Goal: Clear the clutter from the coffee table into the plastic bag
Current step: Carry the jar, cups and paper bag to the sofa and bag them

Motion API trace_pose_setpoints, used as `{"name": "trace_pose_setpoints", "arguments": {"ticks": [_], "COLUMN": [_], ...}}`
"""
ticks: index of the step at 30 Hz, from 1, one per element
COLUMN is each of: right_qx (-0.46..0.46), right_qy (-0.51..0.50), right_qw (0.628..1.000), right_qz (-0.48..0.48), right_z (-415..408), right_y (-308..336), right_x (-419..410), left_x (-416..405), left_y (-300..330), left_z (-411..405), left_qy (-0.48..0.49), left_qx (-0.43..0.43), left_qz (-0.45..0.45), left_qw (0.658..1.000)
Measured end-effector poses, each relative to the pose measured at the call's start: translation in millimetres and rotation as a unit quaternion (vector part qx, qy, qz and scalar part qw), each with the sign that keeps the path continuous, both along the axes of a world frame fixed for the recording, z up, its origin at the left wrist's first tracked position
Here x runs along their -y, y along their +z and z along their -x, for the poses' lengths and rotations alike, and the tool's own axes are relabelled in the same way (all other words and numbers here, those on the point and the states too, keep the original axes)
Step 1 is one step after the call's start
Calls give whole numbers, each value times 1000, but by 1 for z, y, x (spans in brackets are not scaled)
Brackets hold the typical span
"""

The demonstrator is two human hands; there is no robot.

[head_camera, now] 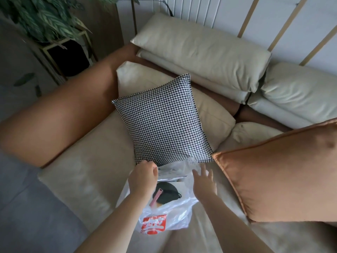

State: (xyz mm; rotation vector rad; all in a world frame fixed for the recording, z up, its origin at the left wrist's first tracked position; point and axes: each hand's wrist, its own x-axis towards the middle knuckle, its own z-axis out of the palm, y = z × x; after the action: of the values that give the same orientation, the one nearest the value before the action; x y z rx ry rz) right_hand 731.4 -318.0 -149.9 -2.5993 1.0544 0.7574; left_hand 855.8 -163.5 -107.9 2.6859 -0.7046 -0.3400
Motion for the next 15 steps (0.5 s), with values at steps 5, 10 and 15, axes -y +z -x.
{"name": "trace_pose_setpoints", "arguments": {"ticks": [5, 10, 15], "right_qx": [-17, 61, 170], "right_qy": [-73, -62, -209], "right_qw": [997, 996, 955], "right_qz": [-2, -14, -127], "right_z": [-5, -7, -8], "right_y": [-13, -5, 15], "right_x": [-3, -9, -21], "left_x": [2, 1, -10], "left_y": [-4, 3, 21], "left_z": [7, 13, 25], "left_qy": [1, 8, 23], "left_qx": [5, 9, 14], "left_qz": [7, 3, -11], "left_qw": [1000, 1000, 1000]}}
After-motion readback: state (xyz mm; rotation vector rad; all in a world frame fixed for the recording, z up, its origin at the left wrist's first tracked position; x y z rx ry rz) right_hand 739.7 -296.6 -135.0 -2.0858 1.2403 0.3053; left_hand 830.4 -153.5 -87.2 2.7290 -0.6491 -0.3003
